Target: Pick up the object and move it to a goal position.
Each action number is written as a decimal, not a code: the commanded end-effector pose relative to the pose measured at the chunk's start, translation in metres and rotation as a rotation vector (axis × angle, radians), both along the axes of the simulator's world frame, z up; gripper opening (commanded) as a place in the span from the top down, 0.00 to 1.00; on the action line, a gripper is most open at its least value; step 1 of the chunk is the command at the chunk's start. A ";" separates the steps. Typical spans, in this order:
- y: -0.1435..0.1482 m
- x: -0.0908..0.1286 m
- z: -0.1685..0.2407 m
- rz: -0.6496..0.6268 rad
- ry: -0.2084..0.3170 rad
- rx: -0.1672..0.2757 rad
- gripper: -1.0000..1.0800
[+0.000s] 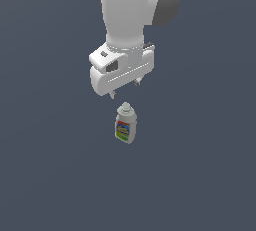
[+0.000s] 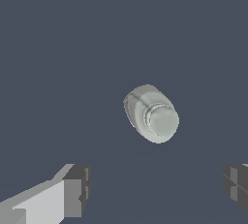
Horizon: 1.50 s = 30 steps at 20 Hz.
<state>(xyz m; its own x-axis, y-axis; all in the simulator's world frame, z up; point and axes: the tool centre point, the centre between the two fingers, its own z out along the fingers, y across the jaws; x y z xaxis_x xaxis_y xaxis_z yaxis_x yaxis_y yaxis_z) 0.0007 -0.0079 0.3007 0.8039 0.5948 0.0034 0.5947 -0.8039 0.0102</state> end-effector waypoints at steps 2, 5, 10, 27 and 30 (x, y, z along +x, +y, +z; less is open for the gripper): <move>-0.001 0.009 -0.005 0.091 0.003 0.000 0.04; -0.002 0.016 -0.009 0.163 0.005 0.001 0.04; -0.003 0.025 -0.015 0.258 0.008 0.002 0.04; -0.005 0.033 -0.026 0.347 0.010 0.004 0.04; -0.005 0.033 -0.037 0.348 0.010 0.005 0.04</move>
<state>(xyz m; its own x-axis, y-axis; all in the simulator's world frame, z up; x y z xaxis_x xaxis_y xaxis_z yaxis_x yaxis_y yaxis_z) 0.0341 -0.0127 0.2701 0.5531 0.8331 0.0005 0.8331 -0.5531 0.0009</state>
